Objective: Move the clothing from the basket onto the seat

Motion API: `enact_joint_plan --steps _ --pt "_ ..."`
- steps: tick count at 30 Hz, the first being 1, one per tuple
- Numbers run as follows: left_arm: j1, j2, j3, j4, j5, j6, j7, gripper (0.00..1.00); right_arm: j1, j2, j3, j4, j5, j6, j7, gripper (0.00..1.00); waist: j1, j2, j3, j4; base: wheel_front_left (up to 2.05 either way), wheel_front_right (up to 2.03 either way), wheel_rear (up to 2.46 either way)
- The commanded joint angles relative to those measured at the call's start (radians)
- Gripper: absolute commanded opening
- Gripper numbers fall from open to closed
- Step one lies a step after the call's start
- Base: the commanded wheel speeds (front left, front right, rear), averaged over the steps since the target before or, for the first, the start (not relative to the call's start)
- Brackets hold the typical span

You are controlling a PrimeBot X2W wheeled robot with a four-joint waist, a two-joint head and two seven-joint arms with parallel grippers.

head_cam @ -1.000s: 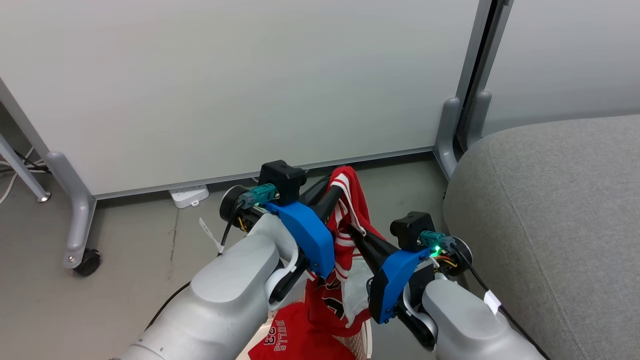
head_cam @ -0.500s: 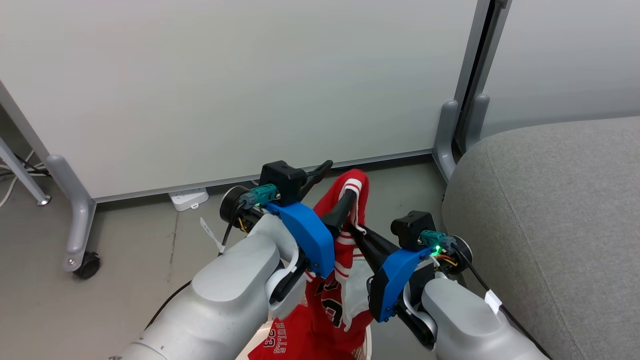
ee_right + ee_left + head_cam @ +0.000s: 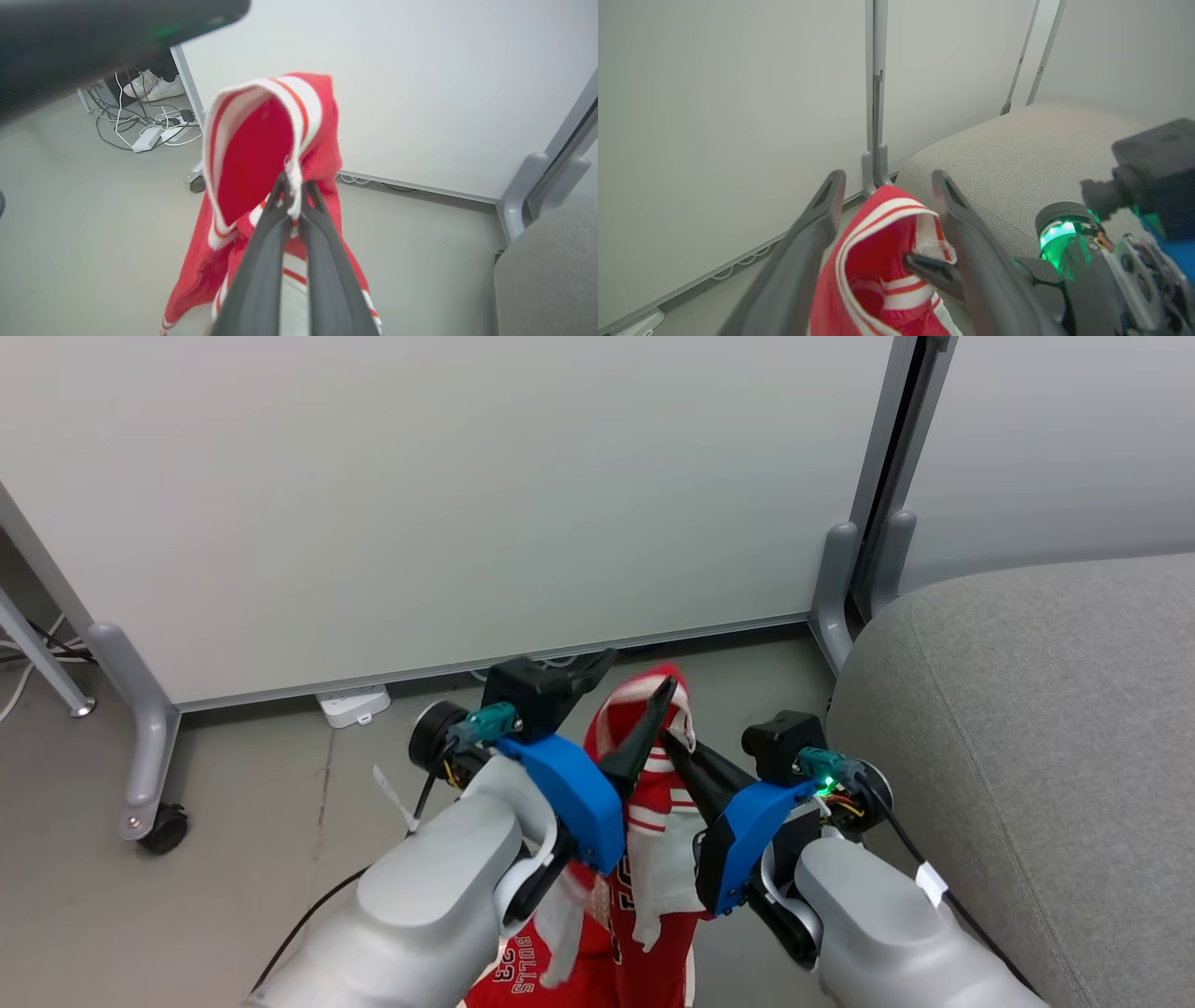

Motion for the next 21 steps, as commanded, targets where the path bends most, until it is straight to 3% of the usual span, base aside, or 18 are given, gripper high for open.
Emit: enact_joint_plan --steps 1,12,21 --pt "0.044 0.024 0.032 -0.037 0.035 0.012 -0.004 1.00 -0.022 -0.001 -0.015 0.002 -0.007 -0.001 -0.007 0.00 0.0000 -0.0001 0.004 0.001 0.00 0.00 0.00" --pt "0.346 0.129 0.273 -0.347 0.288 0.031 -0.004 1.00 0.006 -0.001 -0.122 -0.048 -0.094 -0.001 -0.006 0.00 0.0000 -0.0001 0.008 0.005 0.00 0.00 0.00" --pt "0.537 0.148 0.466 -0.483 0.430 0.001 -0.004 1.00 0.026 -0.001 -0.176 -0.080 -0.138 -0.001 -0.005 0.00 0.0000 -0.0001 0.016 0.006 0.00 0.00 0.00"
